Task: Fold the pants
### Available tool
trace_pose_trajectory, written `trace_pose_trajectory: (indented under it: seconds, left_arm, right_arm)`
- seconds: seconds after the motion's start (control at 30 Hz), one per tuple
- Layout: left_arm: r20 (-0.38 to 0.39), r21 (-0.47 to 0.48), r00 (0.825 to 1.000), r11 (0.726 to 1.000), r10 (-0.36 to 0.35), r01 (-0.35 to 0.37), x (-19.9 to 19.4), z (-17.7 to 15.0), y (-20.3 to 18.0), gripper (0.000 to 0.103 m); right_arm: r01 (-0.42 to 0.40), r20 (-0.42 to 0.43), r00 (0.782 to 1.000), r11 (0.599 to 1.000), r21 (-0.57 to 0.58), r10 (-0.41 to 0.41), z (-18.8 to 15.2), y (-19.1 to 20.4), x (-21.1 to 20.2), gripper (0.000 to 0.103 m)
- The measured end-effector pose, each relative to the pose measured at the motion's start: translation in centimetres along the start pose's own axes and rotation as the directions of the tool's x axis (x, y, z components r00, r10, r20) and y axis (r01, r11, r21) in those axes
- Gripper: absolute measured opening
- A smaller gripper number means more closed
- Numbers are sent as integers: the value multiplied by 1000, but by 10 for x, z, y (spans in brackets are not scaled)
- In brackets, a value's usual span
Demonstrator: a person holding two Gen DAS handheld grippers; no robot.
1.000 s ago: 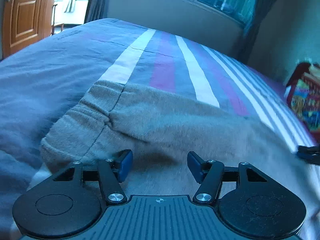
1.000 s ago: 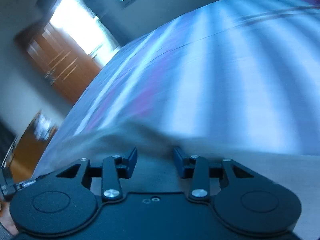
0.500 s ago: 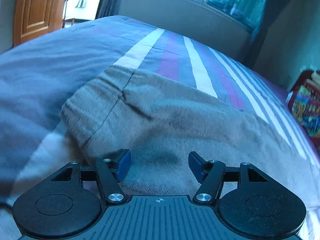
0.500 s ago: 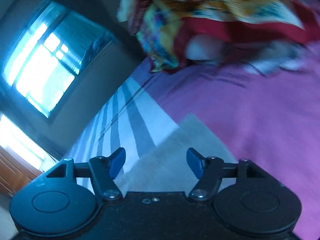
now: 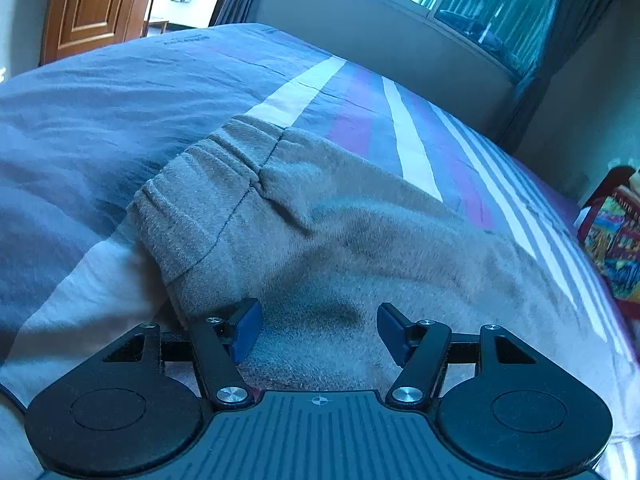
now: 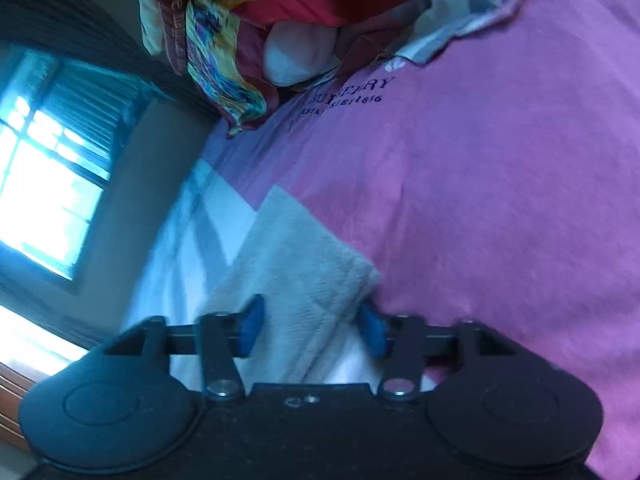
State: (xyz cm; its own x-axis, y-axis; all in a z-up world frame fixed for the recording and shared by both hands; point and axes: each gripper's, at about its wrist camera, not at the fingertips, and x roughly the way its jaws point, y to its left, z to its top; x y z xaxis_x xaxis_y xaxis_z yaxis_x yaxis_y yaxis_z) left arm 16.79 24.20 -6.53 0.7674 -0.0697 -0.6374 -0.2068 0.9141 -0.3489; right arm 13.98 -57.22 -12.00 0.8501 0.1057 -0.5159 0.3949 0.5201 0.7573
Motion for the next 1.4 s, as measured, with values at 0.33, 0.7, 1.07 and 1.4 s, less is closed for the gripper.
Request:
trace_pose_trajectory:
  seconds: [0.33,0.7,1.07,1.4]
  left_arm:
    - [-3,71,999,997,42,-41,3,-1,-8,64]
    - [11,77,999,996,39,-40,0,-3,-8,66]
    - [8,80,999,996,35,-36,0,-4,-7,66]
    - [126,60,991,998,-43,35,-26,23,-37,66]
  right_arm:
    - [229,155,964,971,-74,-216,4,-7,-22,2]
    - [-127,65,991,983,135,119,-13,-38,-49,37]
    - [-132,126,982,990,-54,138,-8,12,-38,13]
    - [-3,39,999,1000,4,3,-16,-15,-20,15]
